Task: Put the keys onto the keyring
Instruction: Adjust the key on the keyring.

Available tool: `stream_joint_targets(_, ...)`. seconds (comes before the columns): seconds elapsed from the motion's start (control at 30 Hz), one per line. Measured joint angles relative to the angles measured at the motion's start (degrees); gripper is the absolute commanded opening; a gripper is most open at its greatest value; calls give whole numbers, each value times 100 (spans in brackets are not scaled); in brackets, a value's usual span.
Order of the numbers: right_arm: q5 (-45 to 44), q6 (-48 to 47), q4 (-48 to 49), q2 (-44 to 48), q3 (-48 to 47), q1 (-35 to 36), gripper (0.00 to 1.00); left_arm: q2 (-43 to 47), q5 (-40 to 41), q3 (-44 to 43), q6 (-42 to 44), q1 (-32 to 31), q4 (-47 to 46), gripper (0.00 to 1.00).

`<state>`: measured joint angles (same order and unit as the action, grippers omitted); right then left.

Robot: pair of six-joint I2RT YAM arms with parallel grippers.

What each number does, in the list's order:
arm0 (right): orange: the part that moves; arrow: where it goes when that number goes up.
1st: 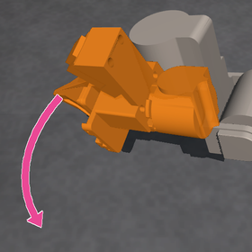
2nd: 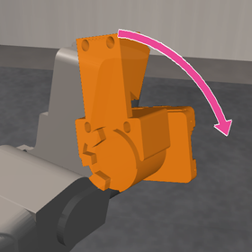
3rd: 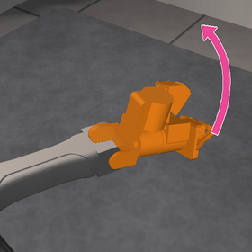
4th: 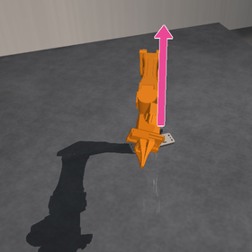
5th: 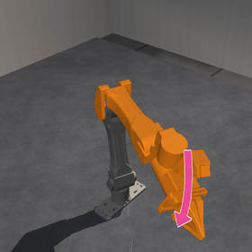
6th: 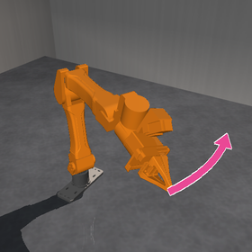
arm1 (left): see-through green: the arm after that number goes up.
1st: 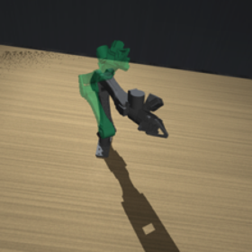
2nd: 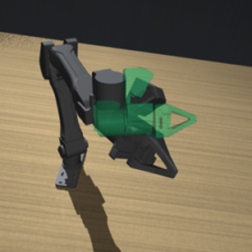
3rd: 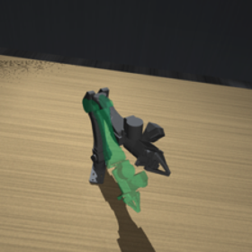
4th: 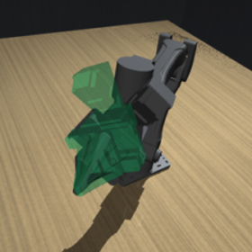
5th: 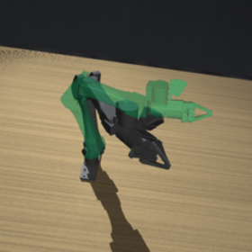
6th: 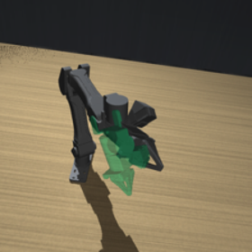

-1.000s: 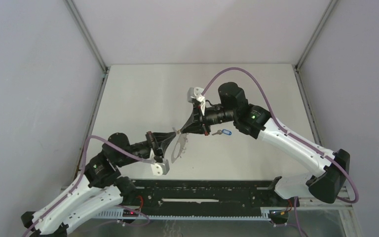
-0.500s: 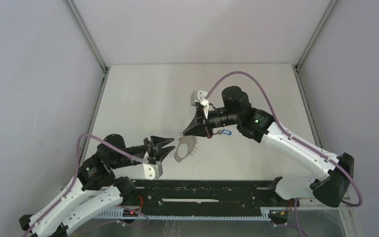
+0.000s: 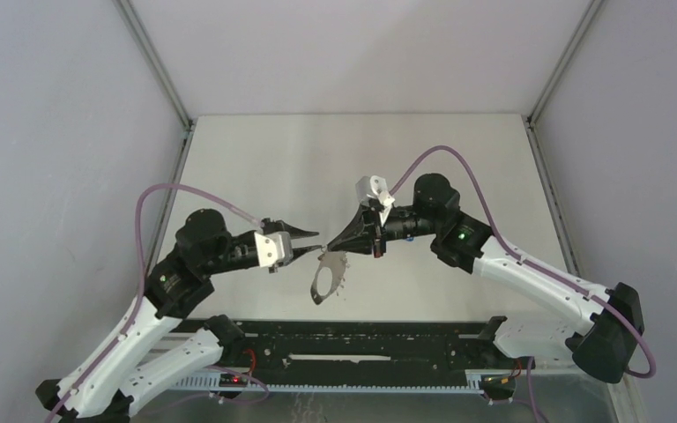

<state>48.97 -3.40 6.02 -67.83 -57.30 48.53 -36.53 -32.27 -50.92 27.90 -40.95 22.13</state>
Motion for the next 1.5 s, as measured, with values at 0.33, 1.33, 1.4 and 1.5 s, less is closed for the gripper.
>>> stream_joint_targets(0.33,142,125,573,0,31,116,0,-345,-1088,-258,-33,236,898,30)
stream_joint_targets(1.33,-96,-280,-55,2,11,164,34,-608,-955,-378,-479,271,940,0)
stream_joint_targets(1.4,-179,-295,-225,55,-4,26,48,-715,-734,-516,-496,275,1147,0)
stream_joint_targets(1.5,-551,-291,-396,195,-17,-98,73,-997,-319,-861,-640,286,1384,0)
